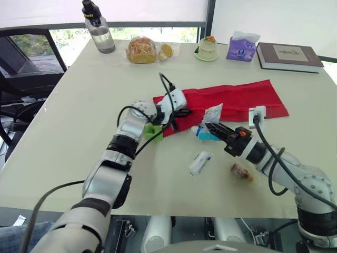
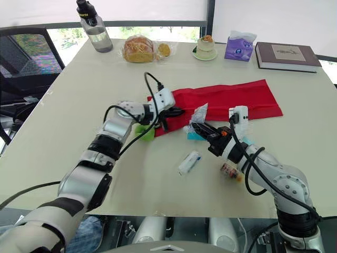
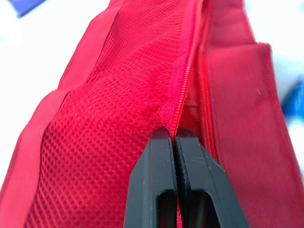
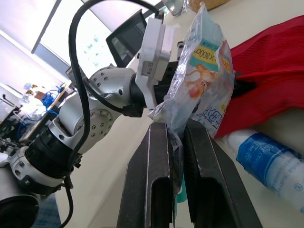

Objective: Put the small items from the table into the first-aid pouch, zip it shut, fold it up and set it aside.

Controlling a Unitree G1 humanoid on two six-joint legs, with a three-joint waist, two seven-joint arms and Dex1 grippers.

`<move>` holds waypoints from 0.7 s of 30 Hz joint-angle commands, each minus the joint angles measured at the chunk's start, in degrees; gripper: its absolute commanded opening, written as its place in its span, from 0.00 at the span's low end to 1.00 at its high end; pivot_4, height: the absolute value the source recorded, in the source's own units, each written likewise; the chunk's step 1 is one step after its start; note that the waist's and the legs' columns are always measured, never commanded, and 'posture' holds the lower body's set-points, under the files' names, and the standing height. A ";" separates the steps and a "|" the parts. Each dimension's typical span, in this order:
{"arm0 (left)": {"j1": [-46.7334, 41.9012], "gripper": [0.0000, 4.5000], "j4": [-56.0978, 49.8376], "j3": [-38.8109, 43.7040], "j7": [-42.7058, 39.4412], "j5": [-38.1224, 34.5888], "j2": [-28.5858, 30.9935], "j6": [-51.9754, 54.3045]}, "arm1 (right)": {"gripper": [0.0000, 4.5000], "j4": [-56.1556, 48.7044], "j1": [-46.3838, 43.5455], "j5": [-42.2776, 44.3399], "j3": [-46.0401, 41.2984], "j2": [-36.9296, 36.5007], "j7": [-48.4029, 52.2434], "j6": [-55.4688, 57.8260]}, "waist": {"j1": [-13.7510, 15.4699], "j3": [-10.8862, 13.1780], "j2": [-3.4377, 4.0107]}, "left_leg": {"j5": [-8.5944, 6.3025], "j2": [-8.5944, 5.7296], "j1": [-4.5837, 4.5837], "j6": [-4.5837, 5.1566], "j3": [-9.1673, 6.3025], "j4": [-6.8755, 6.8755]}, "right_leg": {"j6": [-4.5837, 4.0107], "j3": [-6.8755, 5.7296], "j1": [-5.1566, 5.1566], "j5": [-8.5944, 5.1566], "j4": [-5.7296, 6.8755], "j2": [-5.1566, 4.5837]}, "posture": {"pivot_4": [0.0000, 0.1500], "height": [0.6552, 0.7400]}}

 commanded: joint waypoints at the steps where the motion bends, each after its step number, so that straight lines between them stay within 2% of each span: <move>1: -2.60 0.01 5.28 -0.88 0.15 2.15 0.15 -6.90 | 0.00 -0.69 -1.00 -0.55 0.20 1.11 -1.50 -0.58 | -0.46 0.00 0.00 | 0.00 0.00 0.00 0.00 0.01 0.02 | 0.02 0.01 0.00 0.01 0.00 0.00 | 1.00 1.00; 10: -5.35 0.01 8.97 3.15 -3.53 -0.60 3.11 -6.61 | 0.00 7.78 -6.62 -6.51 3.68 9.42 0.76 -2.42 | -0.82 0.01 0.02 | 0.00 0.09 -0.14 0.00 0.01 0.36 | 0.02 0.13 -0.36 0.02 0.69 0.17 | 1.00 1.00; 15: -2.16 0.01 3.39 2.75 -4.55 0.88 7.44 -5.79 | 0.00 12.45 -9.75 -12.41 5.54 12.91 3.94 -3.79 | -0.65 0.02 0.02 | 0.00 0.22 -0.15 0.00 0.03 0.50 | 0.00 0.17 -0.37 0.03 0.73 0.30 | 1.00 1.00; 18: 1.92 0.01 -4.92 3.04 -0.53 1.64 8.55 -1.64 | 0.00 14.34 -9.92 -15.06 5.43 13.88 7.12 -5.00 | -0.57 0.01 0.03 | 0.00 0.27 -0.22 0.00 0.03 0.50 | -0.01 0.16 -0.42 0.03 0.72 0.33 | 1.00 1.00; 19: 3.07 0.14 -6.99 3.21 0.43 1.80 9.08 -0.78 | 0.00 14.71 -10.03 -15.92 5.61 14.56 7.51 -5.26 | -0.43 0.01 0.03 | 0.00 0.29 -0.30 0.00 0.03 0.50 | -0.01 0.16 -0.48 0.03 0.70 0.33 | 1.00 1.00; 20: 4.17 0.20 -8.46 3.69 1.03 1.83 10.12 -0.38 | 0.00 15.06 -10.40 -17.09 6.35 15.86 7.25 -5.64 | -0.38 0.01 0.03 | 0.00 0.29 -0.41 -0.01 0.02 0.51 | -0.02 0.14 -0.57 0.04 0.71 0.33 | 1.00 1.00; 21: 5.69 0.29 -11.26 3.90 3.79 3.02 10.45 0.52 | 0.00 14.88 -10.22 -17.15 6.05 16.18 7.58 -5.62 | -0.43 0.01 0.03 | 0.01 0.29 -0.54 -0.01 -0.03 0.56 | -0.02 0.14 -0.65 0.04 0.72 0.37 | 1.00 1.00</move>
